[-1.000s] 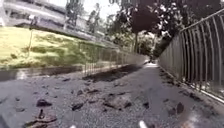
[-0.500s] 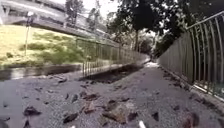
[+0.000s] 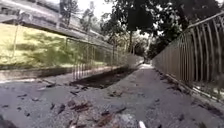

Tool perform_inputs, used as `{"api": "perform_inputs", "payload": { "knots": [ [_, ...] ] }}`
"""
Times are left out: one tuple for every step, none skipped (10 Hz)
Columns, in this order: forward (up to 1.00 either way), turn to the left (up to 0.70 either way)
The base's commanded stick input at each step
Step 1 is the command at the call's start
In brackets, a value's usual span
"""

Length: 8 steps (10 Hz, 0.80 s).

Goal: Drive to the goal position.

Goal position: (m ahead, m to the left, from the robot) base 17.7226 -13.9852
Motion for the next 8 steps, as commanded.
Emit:
{"api": "perform_inputs", "payload": {
  "knots": [
    [0.50, -0.19],
    [0.50, -0.43],
    [0.50, -0.50],
    [0.50, -0.50],
    [0.50, -0.50],
    [0.50, -0.50],
    [0.50, -0.37],
    [0.50, -0.01]
  ]
}}
